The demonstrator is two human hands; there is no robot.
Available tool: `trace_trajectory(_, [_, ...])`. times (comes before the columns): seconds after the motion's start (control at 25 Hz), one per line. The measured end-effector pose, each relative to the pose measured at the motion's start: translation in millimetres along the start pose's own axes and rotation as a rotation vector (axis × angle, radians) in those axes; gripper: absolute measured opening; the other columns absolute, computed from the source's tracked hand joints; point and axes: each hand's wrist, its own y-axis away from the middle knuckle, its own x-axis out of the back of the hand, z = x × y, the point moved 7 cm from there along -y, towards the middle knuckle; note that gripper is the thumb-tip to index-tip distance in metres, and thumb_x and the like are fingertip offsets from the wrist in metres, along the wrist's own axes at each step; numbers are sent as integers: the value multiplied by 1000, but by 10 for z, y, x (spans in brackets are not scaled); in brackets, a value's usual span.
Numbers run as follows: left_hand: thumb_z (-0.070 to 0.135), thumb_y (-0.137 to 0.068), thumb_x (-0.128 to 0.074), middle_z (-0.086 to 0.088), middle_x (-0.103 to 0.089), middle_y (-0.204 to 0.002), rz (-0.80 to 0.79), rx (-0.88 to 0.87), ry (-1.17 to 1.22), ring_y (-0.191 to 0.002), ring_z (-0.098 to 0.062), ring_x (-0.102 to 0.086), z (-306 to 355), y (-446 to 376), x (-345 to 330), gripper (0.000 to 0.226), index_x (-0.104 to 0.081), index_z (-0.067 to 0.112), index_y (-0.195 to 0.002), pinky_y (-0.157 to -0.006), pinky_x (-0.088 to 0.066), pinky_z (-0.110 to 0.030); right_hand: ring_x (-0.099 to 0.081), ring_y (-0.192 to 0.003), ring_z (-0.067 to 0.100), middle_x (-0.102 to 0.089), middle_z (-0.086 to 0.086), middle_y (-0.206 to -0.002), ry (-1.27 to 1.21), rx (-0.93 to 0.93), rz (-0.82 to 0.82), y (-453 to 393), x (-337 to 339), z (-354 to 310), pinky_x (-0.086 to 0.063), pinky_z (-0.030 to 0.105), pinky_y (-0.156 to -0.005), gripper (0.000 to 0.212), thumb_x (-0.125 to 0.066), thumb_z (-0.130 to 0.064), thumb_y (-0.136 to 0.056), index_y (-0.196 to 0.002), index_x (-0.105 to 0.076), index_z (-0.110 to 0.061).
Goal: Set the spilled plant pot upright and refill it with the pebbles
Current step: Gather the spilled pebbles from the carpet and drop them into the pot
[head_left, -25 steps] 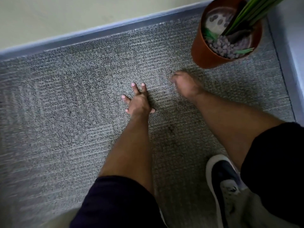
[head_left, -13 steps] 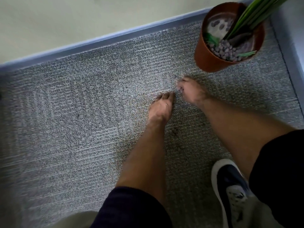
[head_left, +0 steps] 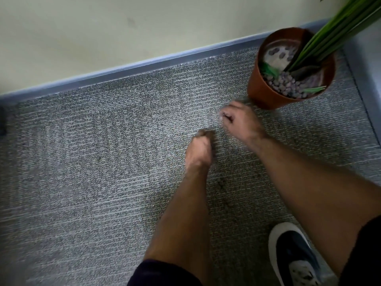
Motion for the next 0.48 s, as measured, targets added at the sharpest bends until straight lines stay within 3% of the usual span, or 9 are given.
trace_trajectory(0.08, [10, -98, -60, 0, -63, -81, 171, 115, 325, -65, 9, -59, 85, -109, 199, 12, -70, 12, -94, -66, -45, -9, -64, -87, 23, -64, 6, -104, -67, -22, 258, -113, 314, -14, -59, 38, -76, 11, -65, -13, -91, -100, -72, -13])
trace_trajectory(0.16, [7, -92, -68, 7, -68, -77, 291, 211, 580, -57, 16, -55, 230, -201, 417, 10, -75, 11, -86, -70, -53, -7, -66, -85, 20, -66, 8, -105, -130, -90, 527, -167, 687, -41, -58, 31, -75, 13, -64, -13, -92, -102, -73, -11])
trace_trajectory(0.24, [12, -90, -73, 10, -74, -83, 337, 230, 736, -67, 12, -63, 546, -261, 627, 8, -79, 16, -91, -74, -59, -16, -68, -87, 20, -67, 10, -106, -153, -107, 720, -135, 984, -28, -57, 26, -77, 15, -65, -13, -92, -102, -74, -8])
trace_trajectory(0.32, [14, -91, -74, 9, -77, -91, 334, 143, 827, -80, -1, -71, 976, -304, 806, 10, -79, 22, -95, -78, -62, -24, -69, -90, 21, -67, 11, -106, -149, -151, 832, -18, 1138, 108, -58, 29, -81, 15, -65, -13, -92, -102, -75, -8])
trace_trajectory(0.48, [5, -90, -65, 1, -77, -111, 213, -208, 625, -102, -10, -71, 1814, -389, 1045, 31, -77, 17, -116, -93, -55, -21, -67, -102, 27, -66, 16, -114, -91, -354, 870, 229, 1129, 518, -53, 28, -92, 27, -57, -14, -91, -111, -74, -8])
